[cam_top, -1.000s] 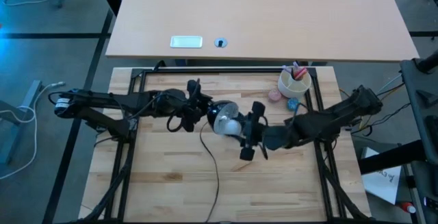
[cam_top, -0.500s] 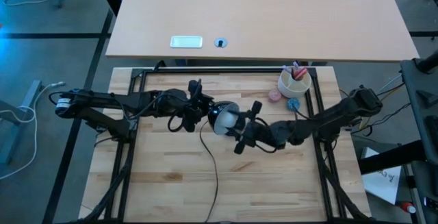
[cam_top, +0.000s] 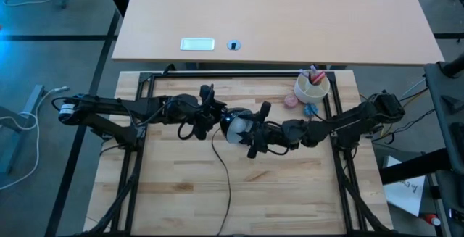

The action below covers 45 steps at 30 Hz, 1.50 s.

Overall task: Screw lightbulb
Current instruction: Insert the lightbulb into the lamp

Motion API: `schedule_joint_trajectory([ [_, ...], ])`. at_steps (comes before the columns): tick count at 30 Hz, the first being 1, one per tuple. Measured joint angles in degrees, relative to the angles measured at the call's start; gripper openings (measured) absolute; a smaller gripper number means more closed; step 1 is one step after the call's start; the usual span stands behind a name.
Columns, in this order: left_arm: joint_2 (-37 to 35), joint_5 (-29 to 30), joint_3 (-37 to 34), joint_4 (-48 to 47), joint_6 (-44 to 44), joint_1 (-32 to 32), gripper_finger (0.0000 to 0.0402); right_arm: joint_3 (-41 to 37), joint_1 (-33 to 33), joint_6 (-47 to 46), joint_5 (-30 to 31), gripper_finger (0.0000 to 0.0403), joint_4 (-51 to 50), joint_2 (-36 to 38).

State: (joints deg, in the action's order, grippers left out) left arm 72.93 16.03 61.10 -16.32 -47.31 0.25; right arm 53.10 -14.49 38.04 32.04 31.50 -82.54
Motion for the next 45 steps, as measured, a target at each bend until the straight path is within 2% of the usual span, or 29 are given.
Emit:
schedule_joint_trajectory([
  [3,0.00,0.03,-0.02,0.01,-0.03,0.00,0.0255,0.09,0.59,0.19,-2.29,0.0207,-1.02,-0.03],
  [10,0.10,1.56,-0.02,0.38,-0.17,-0.07,0.0255,0.81,1.82,0.98,-2.74,0.0208,-2.23,-0.03],
  [20,0.22,4.46,-0.26,1.92,-1.29,-0.63,0.0255,5.58,3.45,0.82,-5.04,0.0208,-13.02,-0.03],
  [27,0.22,4.43,-0.28,2.69,-1.40,-0.68,0.0255,6.24,3.57,6.38,-5.15,0.0208,-14.82,0.00],
  [36,0.22,7.91,-0.28,3.55,1.07,-0.70,0.0255,7.41,4.02,-1.18,-4.72,0.0209,-15.34,0.00],
  [45,0.24,7.83,-0.28,5.32,3.57,-0.74,0.0255,7.32,4.08,-7.54,-1.97,0.0209,-15.08,0.00],
])
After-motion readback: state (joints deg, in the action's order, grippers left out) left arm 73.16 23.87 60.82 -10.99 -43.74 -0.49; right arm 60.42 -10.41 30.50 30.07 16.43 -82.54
